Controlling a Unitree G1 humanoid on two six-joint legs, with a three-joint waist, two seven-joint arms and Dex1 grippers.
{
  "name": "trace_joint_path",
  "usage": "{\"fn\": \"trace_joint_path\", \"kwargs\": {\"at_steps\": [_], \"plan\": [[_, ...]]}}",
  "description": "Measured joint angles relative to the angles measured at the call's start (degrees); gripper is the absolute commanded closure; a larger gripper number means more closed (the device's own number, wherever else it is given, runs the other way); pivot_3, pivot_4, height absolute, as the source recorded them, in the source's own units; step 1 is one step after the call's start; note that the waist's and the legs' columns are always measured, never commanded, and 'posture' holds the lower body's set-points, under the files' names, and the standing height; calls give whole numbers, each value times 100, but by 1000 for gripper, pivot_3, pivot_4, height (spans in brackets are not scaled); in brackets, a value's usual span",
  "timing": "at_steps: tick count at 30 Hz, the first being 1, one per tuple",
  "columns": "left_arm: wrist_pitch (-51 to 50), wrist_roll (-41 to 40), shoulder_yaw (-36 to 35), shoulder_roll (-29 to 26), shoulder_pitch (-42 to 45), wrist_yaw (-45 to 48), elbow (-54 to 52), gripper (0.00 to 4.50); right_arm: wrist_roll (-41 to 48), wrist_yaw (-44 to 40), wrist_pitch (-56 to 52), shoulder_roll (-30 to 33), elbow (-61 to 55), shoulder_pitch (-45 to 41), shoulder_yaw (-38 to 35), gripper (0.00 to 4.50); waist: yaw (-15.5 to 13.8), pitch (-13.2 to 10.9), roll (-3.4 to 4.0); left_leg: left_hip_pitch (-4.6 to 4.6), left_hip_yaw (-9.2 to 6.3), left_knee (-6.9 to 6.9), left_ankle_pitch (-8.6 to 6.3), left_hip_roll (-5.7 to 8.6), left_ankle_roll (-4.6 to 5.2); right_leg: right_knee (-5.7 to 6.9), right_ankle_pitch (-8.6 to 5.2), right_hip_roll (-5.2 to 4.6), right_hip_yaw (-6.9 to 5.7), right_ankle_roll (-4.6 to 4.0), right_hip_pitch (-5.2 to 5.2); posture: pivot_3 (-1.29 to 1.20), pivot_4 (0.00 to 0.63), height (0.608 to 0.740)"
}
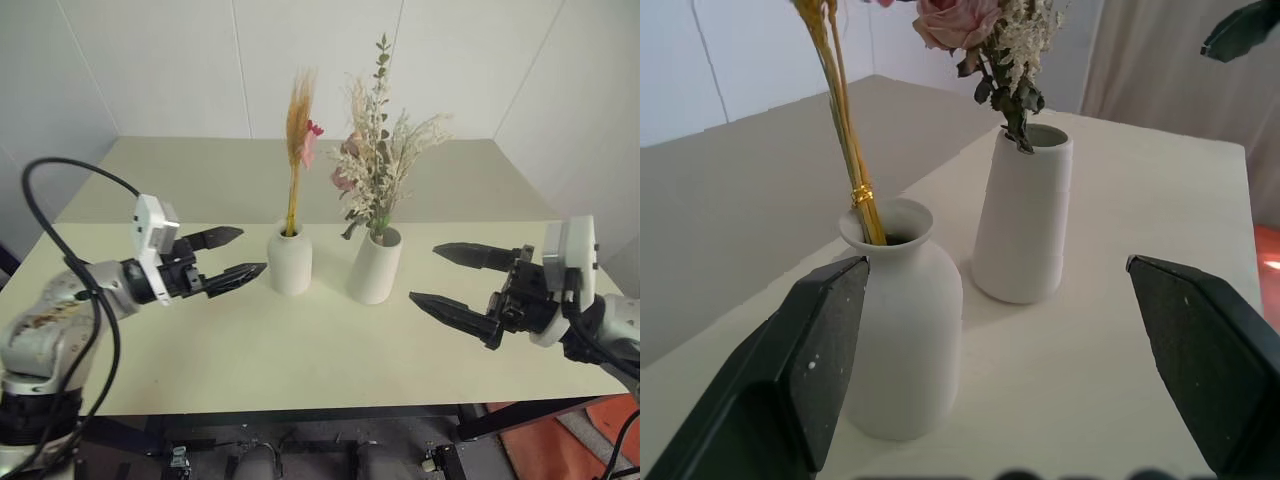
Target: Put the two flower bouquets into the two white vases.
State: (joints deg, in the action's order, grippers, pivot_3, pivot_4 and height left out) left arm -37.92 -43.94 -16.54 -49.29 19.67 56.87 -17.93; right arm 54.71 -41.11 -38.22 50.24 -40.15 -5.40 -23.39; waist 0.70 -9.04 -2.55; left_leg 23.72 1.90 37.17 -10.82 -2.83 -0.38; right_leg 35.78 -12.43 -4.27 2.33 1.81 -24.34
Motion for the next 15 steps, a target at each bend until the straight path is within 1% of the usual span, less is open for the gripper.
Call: {"fn": "trace_joint_path", "kwargs": {"at_steps": [4,7,11,15], "plan": [[-51,-132,-159,-549,99,386,-37,23,2,-81,0,83,62,108,-71,0,-22,-1,1,3,1,-7,0,0,0,-6,-2,-3,-2,0,-1,0,150,740],[-52,-177,-267,-735,58,564,-195,23,-9,-173,-1,151,174,276,-245,0,-21,-1,1,4,4,-9,0,0,0,-10,-1,-5,-1,0,-2,0,150,740],[-103,-353,-451,-779,-135,638,-436,23,-71,-257,-1,226,268,488,-449,0,-16,-1,1,2,4,-11,0,-1,0,-10,-1,-4,-1,1,-2,0,150,740],[-123,-430,-488,-779,-249,598,-582,23,-127,-271,-1,246,335,558,-510,0,-8,-1,1,1,5,-11,0,-1,0,-10,-1,-4,0,1,-1,0,150,740]]}}
